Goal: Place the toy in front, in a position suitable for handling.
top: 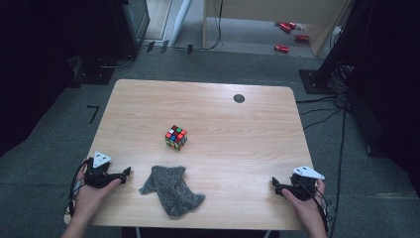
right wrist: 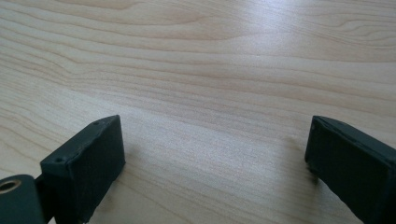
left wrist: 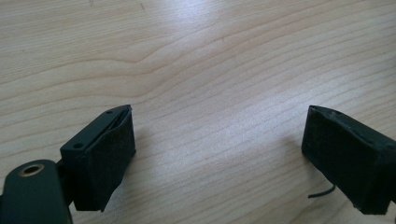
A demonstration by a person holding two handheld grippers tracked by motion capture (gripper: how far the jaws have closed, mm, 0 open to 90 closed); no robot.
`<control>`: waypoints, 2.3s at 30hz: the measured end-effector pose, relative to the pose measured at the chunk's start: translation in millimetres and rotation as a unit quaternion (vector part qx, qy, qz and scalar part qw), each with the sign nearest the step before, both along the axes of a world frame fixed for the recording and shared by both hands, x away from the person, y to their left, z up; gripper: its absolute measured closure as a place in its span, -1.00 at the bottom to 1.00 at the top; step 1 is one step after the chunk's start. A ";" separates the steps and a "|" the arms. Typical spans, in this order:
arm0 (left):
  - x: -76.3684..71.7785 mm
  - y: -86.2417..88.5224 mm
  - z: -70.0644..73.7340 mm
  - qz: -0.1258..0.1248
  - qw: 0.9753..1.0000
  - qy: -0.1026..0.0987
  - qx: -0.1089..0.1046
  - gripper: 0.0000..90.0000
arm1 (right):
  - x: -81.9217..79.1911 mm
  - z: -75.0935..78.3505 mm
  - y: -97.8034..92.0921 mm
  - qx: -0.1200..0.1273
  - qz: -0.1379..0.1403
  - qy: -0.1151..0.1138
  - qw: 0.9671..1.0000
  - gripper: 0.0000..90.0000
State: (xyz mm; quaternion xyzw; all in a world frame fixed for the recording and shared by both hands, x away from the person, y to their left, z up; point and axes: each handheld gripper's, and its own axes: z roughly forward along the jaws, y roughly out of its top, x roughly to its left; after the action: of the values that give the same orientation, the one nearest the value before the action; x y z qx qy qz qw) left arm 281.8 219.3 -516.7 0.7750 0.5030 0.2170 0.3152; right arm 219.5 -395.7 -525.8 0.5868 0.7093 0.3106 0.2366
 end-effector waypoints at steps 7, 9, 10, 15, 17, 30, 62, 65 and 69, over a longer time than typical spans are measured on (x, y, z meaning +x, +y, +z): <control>1.2 -3.7 1.6 0.003 1.000 -0.010 0.010 -0.69 | 1.6 8.1 2.6 0.021 0.010 0.000 1.000 -0.86; 2.1 -2.6 2.5 0.005 1.000 -0.007 0.000 -0.69 | 1.3 15.8 9.3 0.030 0.017 -0.012 0.999 -0.86; 2.4 -2.4 2.8 0.006 1.000 -0.006 -0.005 -0.69 | 1.3 15.8 9.3 0.030 0.017 -0.012 0.999 -0.86; 4.3 -4.9 2.7 0.001 1.000 -0.004 -0.010 -0.69 | -0.9 24.8 23.3 0.029 0.038 -0.025 0.999 -0.86; 4.8 -5.9 1.5 0.000 1.000 -0.002 -0.006 -0.69 | -1.5 30.9 32.9 0.032 0.050 -0.033 0.998 -0.86; 6.0 -6.7 -0.7 -0.007 1.000 0.004 -0.004 -0.73 | -3.1 46.7 66.4 0.046 0.082 -0.051 0.994 -0.85; 7.0 -6.8 -0.7 -0.008 1.000 0.004 -0.005 -0.73 | -14.2 58.7 187.2 0.089 0.201 -0.072 0.973 -0.43; 7.0 -6.9 -0.7 -0.008 1.000 0.004 -0.005 -0.73 | -19.1 54.3 201.2 0.089 0.222 -0.070 0.968 -0.25; 7.0 -6.9 -0.7 -0.008 1.000 0.004 -0.005 -0.73 | -23.0 51.4 211.1 0.096 0.243 -0.070 0.963 -0.15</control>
State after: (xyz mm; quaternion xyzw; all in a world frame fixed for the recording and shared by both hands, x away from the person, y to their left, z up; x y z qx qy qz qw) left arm 288.8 212.5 -517.4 0.7783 0.4994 0.2089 0.3183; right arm 196.5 -184.7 -474.3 0.3940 0.7789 0.4658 0.1454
